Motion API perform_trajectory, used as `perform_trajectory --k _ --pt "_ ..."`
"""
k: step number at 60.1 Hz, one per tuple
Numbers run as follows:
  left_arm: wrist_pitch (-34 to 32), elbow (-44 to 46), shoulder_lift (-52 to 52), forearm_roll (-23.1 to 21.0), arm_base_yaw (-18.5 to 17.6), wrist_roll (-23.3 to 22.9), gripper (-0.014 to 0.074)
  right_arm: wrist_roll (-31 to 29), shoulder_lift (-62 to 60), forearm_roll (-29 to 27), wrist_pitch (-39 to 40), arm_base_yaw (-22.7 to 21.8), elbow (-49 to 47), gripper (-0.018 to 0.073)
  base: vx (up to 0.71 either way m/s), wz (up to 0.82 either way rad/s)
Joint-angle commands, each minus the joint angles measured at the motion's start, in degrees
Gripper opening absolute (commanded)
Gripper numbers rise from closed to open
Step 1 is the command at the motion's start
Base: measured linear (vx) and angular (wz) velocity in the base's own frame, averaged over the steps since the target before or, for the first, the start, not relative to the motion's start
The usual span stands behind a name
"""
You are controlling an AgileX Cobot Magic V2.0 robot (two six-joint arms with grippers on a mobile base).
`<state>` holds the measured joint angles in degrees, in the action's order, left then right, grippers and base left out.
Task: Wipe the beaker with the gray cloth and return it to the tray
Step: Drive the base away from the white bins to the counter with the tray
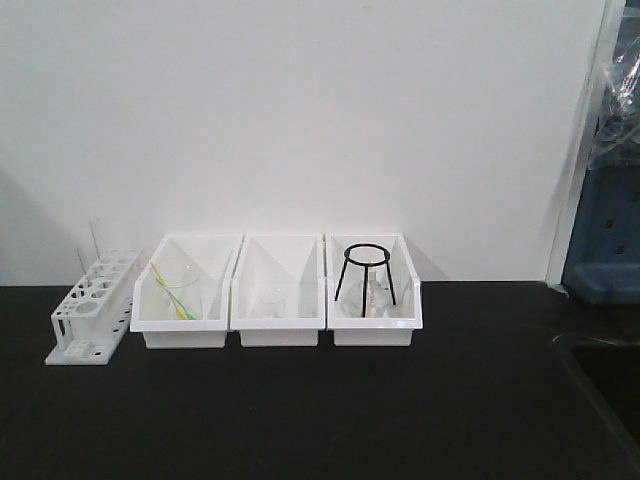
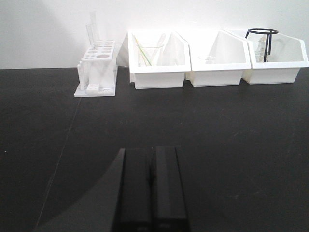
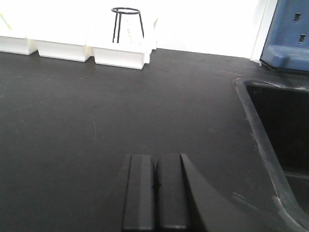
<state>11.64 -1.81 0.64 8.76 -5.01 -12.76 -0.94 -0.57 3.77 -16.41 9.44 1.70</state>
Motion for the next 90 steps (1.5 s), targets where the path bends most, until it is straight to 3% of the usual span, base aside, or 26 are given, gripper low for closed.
perform_trajectory --k 1,42,90 --pt "-4.7 0.76 0.8 -0.37 0.07 -0.38 -0.0006 -0.26 -0.61 0.5 4.59 -0.14 0.86 -0.0008 -0.02 0.03" --pt "-4.7 0.76 0.8 -0.37 0.07 -0.38 -0.0006 -0.26 -0.61 0.5 4.59 -0.14 0.86 -0.0008 -0.21 -0.2" --pt "-4.7 0.76 0.8 -0.37 0.07 -0.38 -0.0006 -0.26 -0.61 0.5 4.59 -0.14 0.86 -0.0008 -0.31 -0.67"
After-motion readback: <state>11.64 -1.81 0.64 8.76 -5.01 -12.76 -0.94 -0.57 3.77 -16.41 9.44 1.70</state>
